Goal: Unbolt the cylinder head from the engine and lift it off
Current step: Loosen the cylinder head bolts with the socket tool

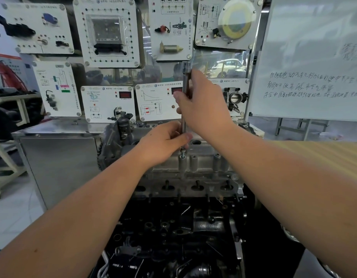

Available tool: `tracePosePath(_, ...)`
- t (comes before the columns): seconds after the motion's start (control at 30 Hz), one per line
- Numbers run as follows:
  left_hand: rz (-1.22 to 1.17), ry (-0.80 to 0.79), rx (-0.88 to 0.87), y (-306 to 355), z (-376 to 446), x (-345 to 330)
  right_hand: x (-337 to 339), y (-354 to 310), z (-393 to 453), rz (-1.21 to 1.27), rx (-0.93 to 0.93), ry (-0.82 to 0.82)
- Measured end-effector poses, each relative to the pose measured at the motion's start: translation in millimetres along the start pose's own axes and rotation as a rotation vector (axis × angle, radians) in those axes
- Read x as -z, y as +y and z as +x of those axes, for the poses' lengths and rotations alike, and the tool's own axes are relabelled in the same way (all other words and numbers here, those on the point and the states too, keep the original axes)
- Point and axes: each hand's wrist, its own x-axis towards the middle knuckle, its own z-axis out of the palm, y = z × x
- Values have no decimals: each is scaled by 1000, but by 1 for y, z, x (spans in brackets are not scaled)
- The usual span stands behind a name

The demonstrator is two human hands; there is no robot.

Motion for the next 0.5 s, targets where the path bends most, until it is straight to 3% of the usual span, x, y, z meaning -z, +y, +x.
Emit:
tracePosePath(0.2,247,-132,11,12,17,10,2,2,3,39,-26,-139)
tracePosePath(0.5,-154,-146,46,-2,24,13,4,6,2,170,-21,-196)
